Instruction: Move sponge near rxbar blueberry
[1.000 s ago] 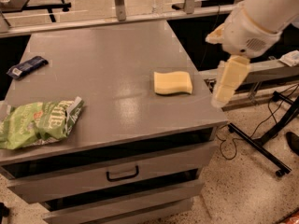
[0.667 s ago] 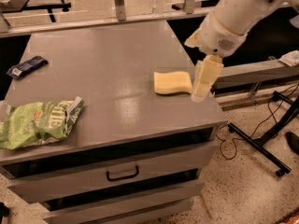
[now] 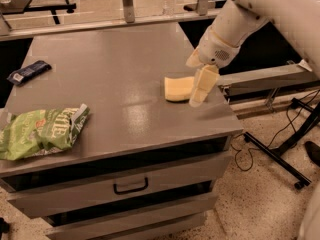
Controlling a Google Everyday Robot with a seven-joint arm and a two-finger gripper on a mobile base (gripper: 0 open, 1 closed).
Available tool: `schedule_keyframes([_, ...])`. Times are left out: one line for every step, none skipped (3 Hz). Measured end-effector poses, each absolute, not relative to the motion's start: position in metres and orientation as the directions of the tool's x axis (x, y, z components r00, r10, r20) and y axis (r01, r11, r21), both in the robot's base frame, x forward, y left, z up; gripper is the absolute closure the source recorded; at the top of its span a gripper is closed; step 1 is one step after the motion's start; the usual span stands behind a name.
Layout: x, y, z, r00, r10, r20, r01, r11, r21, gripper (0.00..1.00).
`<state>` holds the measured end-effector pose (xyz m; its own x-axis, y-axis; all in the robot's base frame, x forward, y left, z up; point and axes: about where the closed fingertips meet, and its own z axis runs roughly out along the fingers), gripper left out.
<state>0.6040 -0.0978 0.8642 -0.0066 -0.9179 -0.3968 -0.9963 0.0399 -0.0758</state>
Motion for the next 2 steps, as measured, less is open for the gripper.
schedule_keyframes([0.614, -0.098, 0.845, -0.026, -0.917, -0.398, -0.998, 0.048, -0.044, 0.40])
schedule_keyframes([0.618, -0.100, 0.835, -0.021, -0.917, -0.399, -0.999, 0.038, -0.033, 0.71])
